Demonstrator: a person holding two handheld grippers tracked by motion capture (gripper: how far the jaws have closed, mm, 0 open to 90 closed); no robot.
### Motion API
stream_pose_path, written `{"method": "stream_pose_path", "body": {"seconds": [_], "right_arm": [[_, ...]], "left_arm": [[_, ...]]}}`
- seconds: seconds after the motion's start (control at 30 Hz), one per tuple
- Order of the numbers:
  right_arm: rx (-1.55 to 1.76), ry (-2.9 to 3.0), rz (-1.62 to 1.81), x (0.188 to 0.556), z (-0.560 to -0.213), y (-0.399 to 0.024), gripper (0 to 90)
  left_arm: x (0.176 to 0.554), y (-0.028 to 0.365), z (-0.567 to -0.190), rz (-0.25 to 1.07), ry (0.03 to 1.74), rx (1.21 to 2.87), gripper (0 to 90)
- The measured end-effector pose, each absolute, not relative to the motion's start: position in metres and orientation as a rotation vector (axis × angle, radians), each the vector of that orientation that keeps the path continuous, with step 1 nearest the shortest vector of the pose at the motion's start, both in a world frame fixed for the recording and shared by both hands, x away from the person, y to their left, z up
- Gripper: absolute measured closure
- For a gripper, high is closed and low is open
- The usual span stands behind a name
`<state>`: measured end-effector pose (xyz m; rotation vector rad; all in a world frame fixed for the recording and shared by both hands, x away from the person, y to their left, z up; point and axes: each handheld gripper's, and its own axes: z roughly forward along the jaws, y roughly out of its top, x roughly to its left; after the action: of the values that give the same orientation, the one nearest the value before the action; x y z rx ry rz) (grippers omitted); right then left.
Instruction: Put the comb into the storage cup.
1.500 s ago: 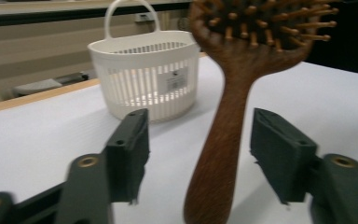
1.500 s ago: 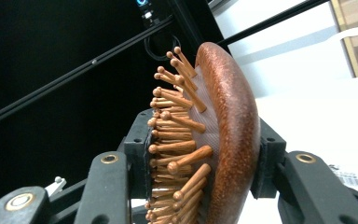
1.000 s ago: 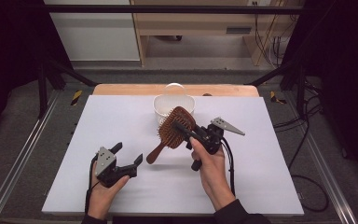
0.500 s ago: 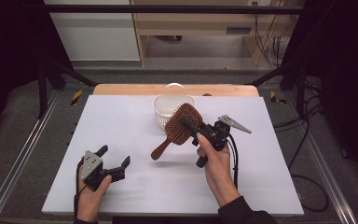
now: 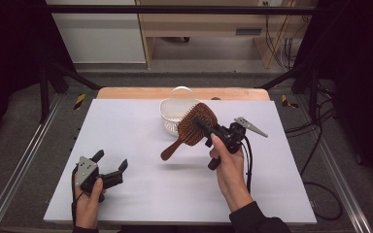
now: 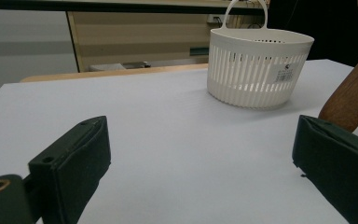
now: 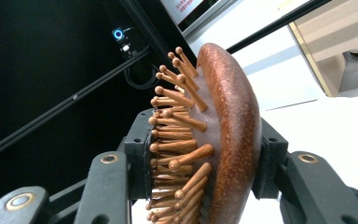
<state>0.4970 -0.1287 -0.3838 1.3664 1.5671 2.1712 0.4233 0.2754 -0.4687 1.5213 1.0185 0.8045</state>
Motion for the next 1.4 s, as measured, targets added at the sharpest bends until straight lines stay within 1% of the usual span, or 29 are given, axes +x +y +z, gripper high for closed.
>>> {"method": "stream_pose_path", "body": {"seconds": [0.47, 0.73, 1.2, 1.4], "right_arm": [[1.374, 1.534, 2.158, 0.51, -0.355, -0.123, 51.7], [1.36, 1.48, 2.176, 0.521, -0.33, -0.12, 51.7], [1.358, 1.439, 2.145, 0.533, -0.309, -0.116, 51.9], [1.363, 1.403, 2.149, 0.544, -0.299, -0.114, 51.9]], "left_arm": [[0.424, 0.279, -0.472, 0.815, 1.046, 1.508, 3.8], [0.425, 0.279, -0.473, 0.813, 1.048, 1.518, 3.8], [0.426, 0.275, -0.473, 0.823, 1.032, 1.538, 3.9], [0.425, 0.275, -0.473, 0.815, 1.028, 1.545, 3.8]]}}
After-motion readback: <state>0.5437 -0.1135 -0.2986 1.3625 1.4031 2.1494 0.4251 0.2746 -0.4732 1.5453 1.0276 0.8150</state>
